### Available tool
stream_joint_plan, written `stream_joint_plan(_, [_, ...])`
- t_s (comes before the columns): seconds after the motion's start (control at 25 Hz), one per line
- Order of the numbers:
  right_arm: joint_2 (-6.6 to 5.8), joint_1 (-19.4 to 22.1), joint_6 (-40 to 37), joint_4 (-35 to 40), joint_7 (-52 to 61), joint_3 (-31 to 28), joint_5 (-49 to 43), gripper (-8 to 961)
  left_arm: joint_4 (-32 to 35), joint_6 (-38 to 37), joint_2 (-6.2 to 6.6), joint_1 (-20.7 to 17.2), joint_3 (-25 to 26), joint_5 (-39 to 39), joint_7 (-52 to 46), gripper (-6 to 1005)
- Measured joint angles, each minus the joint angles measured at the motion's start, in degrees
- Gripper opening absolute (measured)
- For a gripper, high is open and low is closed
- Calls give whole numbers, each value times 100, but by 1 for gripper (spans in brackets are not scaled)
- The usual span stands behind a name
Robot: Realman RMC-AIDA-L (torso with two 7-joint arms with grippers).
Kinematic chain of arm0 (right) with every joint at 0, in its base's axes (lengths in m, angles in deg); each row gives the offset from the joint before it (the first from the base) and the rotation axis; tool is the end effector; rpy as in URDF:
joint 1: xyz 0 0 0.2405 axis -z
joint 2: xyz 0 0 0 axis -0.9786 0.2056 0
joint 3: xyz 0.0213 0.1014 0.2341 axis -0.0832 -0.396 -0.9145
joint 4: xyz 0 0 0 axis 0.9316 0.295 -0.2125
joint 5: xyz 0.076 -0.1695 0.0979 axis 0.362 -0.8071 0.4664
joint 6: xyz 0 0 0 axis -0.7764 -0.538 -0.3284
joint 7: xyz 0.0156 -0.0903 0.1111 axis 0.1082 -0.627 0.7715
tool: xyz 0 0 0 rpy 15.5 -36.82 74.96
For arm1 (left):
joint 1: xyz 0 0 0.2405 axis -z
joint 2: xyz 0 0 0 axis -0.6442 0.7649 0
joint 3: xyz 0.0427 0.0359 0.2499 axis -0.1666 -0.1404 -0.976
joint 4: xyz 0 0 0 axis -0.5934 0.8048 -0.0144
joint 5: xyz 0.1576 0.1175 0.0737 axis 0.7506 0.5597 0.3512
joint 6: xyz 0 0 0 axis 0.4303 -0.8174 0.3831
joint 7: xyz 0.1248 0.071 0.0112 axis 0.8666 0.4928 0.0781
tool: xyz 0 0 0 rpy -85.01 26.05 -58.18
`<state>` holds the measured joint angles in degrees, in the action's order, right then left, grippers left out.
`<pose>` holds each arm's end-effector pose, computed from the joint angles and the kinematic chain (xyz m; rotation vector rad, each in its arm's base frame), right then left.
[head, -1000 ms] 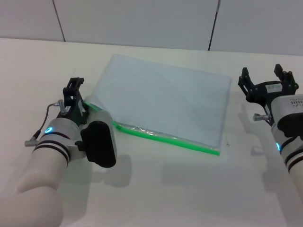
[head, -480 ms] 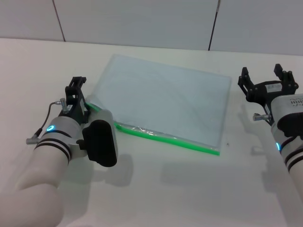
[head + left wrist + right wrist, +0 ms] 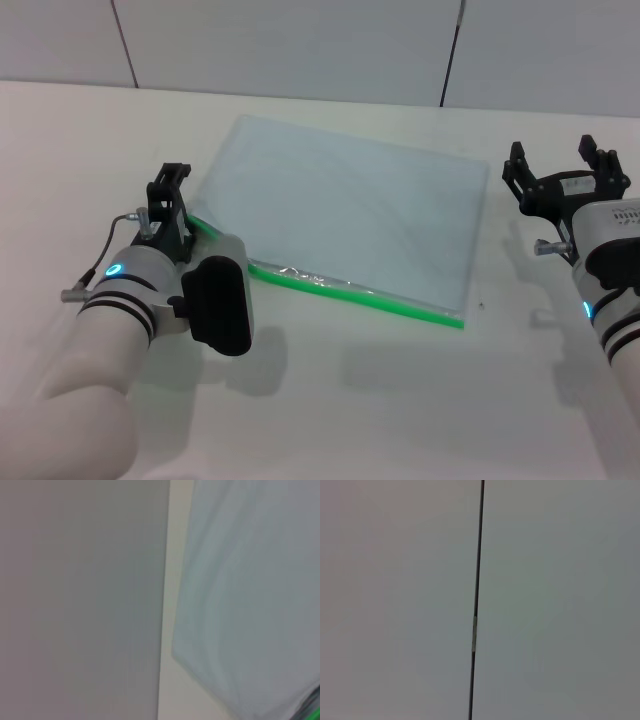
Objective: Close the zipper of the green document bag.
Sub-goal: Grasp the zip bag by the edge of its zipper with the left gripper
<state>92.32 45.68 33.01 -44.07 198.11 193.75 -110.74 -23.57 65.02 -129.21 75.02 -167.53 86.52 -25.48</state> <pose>0.2535 0.3498 -0.0771 -1.6396 0.5890 0.4907 -0.2867 0.3551 -0.0878 -1.8125 0.4784 0.6597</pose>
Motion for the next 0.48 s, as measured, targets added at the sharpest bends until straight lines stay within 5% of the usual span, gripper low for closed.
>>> stream_joint_plan(0.48, [0,-4,0,0,0,0,0,834,27,-92,-17,-3,-1,281,83,718])
